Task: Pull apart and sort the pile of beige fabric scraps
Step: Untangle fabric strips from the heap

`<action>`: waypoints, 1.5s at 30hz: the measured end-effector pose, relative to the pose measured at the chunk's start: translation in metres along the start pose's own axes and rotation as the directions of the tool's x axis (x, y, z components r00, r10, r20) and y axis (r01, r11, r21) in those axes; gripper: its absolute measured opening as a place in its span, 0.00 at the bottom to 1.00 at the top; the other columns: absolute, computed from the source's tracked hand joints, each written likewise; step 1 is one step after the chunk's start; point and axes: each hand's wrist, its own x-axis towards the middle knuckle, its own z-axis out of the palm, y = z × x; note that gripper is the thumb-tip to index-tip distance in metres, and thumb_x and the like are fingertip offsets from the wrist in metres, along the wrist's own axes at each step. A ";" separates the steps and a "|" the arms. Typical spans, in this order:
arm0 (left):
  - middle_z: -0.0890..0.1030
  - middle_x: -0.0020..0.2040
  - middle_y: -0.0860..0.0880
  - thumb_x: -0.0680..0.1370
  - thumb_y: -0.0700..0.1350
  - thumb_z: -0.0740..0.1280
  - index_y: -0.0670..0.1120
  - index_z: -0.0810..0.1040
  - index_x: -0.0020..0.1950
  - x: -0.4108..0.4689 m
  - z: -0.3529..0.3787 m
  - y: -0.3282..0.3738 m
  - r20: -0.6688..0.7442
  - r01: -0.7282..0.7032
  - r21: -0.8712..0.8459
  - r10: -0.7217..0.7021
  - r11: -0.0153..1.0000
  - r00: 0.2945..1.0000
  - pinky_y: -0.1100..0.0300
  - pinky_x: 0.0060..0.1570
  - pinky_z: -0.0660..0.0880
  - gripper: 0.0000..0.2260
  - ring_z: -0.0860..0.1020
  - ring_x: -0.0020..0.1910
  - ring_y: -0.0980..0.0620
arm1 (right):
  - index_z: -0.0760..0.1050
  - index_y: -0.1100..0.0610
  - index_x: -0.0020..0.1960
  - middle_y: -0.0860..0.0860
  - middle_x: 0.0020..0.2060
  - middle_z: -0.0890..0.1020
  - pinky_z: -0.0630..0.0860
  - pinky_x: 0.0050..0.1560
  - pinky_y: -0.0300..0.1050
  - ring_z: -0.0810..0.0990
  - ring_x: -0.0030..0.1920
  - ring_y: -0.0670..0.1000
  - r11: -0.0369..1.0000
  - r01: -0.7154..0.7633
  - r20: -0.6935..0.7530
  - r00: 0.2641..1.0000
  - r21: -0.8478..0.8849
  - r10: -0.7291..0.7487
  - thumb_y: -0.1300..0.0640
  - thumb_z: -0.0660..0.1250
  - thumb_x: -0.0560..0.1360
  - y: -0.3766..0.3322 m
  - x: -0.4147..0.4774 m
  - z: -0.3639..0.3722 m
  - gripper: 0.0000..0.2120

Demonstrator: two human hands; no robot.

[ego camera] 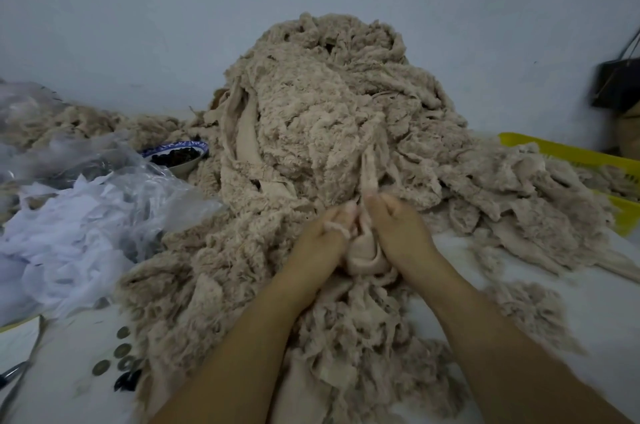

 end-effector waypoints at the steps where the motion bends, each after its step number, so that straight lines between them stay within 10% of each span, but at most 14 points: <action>1: 0.85 0.53 0.53 0.84 0.55 0.60 0.55 0.81 0.57 0.002 -0.002 0.002 -0.064 0.066 -0.115 -0.074 0.991 0.995 0.61 0.48 0.80 0.11 0.84 0.51 0.55 | 0.65 0.51 0.32 0.42 0.24 0.69 0.64 0.28 0.35 0.66 0.27 0.42 0.999 0.041 0.093 0.995 -0.021 -0.039 0.46 0.60 0.82 -0.003 -0.003 0.003 0.21; 6: 0.84 0.40 0.49 0.82 0.49 0.64 0.43 0.83 0.50 0.007 -0.014 0.009 -0.017 0.176 -0.526 -0.217 0.832 0.976 0.62 0.39 0.80 0.12 0.82 0.37 0.54 | 0.61 0.51 0.30 0.41 0.22 0.67 0.62 0.28 0.36 0.64 0.25 0.42 0.939 0.273 0.499 0.856 -0.210 -0.137 0.52 0.62 0.82 -0.006 -0.017 0.024 0.23; 12: 0.68 0.26 0.54 0.79 0.48 0.63 0.46 0.75 0.43 0.022 -0.027 0.006 -0.129 -0.029 -0.805 -0.127 0.592 0.983 0.66 0.25 0.70 0.08 0.66 0.24 0.58 | 0.67 0.52 0.31 0.44 0.26 0.71 0.64 0.33 0.42 0.67 0.28 0.43 0.928 0.275 0.330 0.925 -0.250 -0.185 0.46 0.60 0.82 -0.002 -0.017 0.020 0.22; 16: 0.72 0.21 0.54 0.86 0.48 0.56 0.48 0.76 0.44 0.028 -0.033 0.005 -0.480 -0.112 -0.575 -0.223 0.810 0.849 0.68 0.20 0.68 0.15 0.70 0.19 0.57 | 0.69 0.52 0.38 0.50 0.35 0.75 0.68 0.37 0.48 0.74 0.37 0.49 0.901 0.049 -0.124 0.986 -0.431 -0.113 0.47 0.59 0.82 0.013 0.001 -0.012 0.16; 20: 0.83 0.35 0.56 0.84 0.55 0.59 0.55 0.79 0.45 0.023 -0.033 -0.001 -0.638 -0.060 -0.156 -0.054 0.986 0.768 0.62 0.32 0.76 0.13 0.80 0.33 0.58 | 0.71 0.56 0.56 0.54 0.55 0.75 0.71 0.55 0.50 0.72 0.59 0.57 0.631 -0.129 0.010 0.977 -0.765 0.211 0.45 0.61 0.81 0.030 0.007 -0.022 0.14; 23: 0.83 0.39 0.51 0.83 0.56 0.60 0.55 0.77 0.43 0.018 -0.035 -0.005 -0.616 -0.064 0.081 0.101 0.995 0.782 0.56 0.36 0.75 0.13 0.79 0.36 0.52 | 0.66 0.56 0.45 0.52 0.43 0.72 0.67 0.44 0.47 0.72 0.47 0.54 0.810 0.002 0.069 0.997 -0.586 0.047 0.52 0.62 0.81 0.027 0.007 -0.013 0.10; 27: 0.80 0.41 0.52 0.84 0.47 0.61 0.56 0.78 0.53 0.015 -0.032 -0.009 -0.471 -0.066 0.274 0.194 0.960 0.860 0.65 0.30 0.72 0.06 0.76 0.33 0.60 | 0.70 0.57 0.45 0.48 0.41 0.70 0.66 0.40 0.42 0.70 0.43 0.51 0.918 0.251 -0.202 0.926 -0.306 -0.320 0.53 0.60 0.83 0.009 0.000 -0.012 0.10; 32: 0.59 0.77 0.50 0.78 0.35 0.61 0.52 0.60 0.80 0.011 -0.023 -0.012 -0.036 -0.159 0.801 0.312 0.577 0.949 0.62 0.66 0.61 0.31 0.62 0.70 0.52 | 0.72 0.54 0.50 0.47 0.40 0.71 0.66 0.40 0.40 0.70 0.38 0.47 0.933 0.294 -0.238 0.910 -0.209 -0.340 0.51 0.57 0.84 -0.002 -0.009 -0.008 0.09; 36: 0.71 0.72 0.45 0.70 0.36 0.56 0.44 0.75 0.70 0.001 -0.010 0.000 0.323 -0.435 0.864 0.383 0.253 0.865 0.46 0.67 0.65 0.28 0.64 0.71 0.45 | 0.65 0.45 0.44 0.47 0.31 0.67 0.62 0.27 0.36 0.64 0.27 0.43 0.981 0.187 -0.382 0.904 -0.049 -0.191 0.50 0.55 0.85 -0.003 -0.008 -0.014 0.10; 41: 0.81 0.55 0.59 0.78 0.35 0.60 0.51 0.84 0.58 -0.009 -0.010 -0.003 0.379 -0.375 0.635 0.150 0.676 0.913 0.59 0.57 0.74 0.18 0.77 0.55 0.61 | 0.65 0.43 0.43 0.47 0.31 0.68 0.63 0.25 0.35 0.64 0.25 0.42 0.984 0.173 -0.469 0.873 0.041 -0.134 0.51 0.54 0.85 -0.006 -0.009 -0.018 0.12; 45: 0.82 0.63 0.42 0.83 0.57 0.59 0.47 0.83 0.56 -0.003 -0.002 0.004 0.127 0.062 0.111 -0.077 0.992 0.989 0.43 0.65 0.73 0.19 0.78 0.64 0.39 | 0.72 0.49 0.51 0.42 0.39 0.74 0.67 0.38 0.38 0.72 0.38 0.41 0.952 0.275 -0.242 0.923 -0.135 -0.301 0.55 0.60 0.83 -0.008 -0.013 -0.005 0.04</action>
